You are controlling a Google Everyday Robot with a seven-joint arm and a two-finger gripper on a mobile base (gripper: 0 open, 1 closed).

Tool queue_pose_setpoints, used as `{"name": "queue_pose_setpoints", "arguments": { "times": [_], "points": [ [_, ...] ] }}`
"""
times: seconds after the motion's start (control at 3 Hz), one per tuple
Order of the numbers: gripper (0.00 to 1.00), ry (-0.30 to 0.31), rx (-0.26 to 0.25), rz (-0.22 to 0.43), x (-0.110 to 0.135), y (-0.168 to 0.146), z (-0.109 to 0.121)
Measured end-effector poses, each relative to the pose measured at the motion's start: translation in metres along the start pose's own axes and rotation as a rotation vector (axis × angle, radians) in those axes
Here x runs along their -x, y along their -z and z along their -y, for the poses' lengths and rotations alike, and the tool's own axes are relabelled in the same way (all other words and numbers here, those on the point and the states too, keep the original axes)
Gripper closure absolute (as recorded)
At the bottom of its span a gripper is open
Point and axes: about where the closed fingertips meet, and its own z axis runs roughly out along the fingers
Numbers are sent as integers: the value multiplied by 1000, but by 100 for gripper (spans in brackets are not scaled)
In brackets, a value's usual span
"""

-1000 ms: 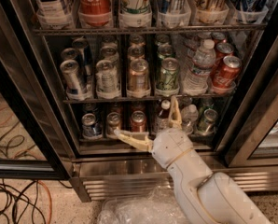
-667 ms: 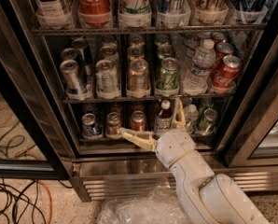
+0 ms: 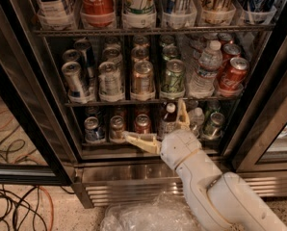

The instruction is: Pick orange can from middle shelf of fridge

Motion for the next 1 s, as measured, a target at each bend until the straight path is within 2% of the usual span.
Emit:
{"name": "queue_pose_setpoints", "arguments": {
  "times": [0.33,0.67,1.0],
  "points": [
    [0,5,30,-25,6,-22,-6],
    [2,4,29,-25,6,-22,-5],
    [20,3,28,-26,6,-22,-5]
  ]
}}
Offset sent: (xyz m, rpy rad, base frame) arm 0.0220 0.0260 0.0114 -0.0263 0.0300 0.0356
